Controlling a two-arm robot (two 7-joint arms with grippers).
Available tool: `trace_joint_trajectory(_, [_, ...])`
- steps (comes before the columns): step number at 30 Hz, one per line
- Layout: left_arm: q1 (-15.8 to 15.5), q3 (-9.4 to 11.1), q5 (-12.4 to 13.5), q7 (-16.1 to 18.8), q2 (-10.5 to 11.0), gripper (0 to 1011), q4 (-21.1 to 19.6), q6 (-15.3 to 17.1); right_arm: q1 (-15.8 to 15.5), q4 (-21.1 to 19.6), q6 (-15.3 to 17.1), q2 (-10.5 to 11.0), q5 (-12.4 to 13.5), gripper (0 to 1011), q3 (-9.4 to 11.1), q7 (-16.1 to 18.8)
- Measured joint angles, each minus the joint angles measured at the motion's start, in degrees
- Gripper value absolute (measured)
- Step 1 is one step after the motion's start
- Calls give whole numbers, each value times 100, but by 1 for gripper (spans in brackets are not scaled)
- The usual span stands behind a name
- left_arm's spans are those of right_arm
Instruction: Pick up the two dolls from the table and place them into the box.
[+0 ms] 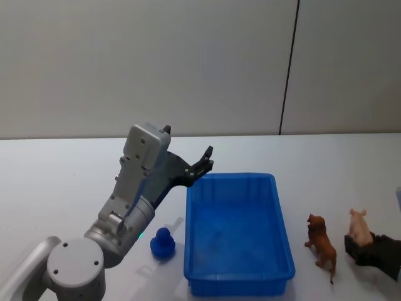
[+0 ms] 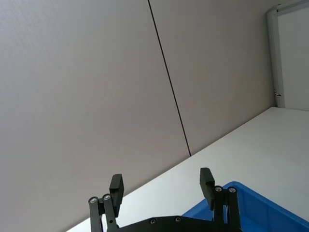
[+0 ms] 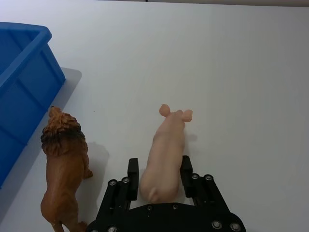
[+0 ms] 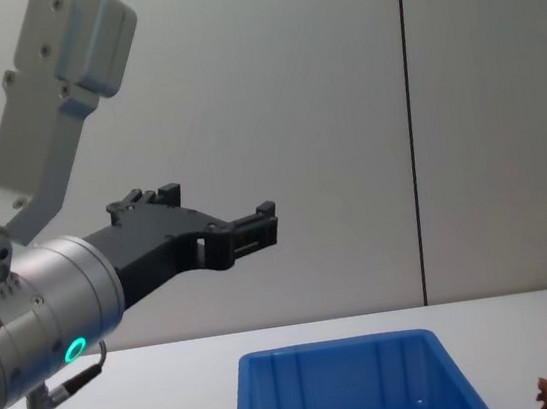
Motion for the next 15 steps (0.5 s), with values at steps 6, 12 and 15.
trace_joint_trajectory(6, [0, 0, 0, 0, 0, 1001, 0, 0, 10, 8, -51, -11, 1, 379, 6, -31])
trace_joint_trajectory(12, [0, 0, 0, 0, 0, 1001, 0, 0, 10, -69, -222, -8, -60, 379, 24, -86])
trace_joint_trajectory(15, [0, 0, 0, 0, 0, 1001, 0, 0, 10, -132, -337, -1, -110, 379, 34, -101])
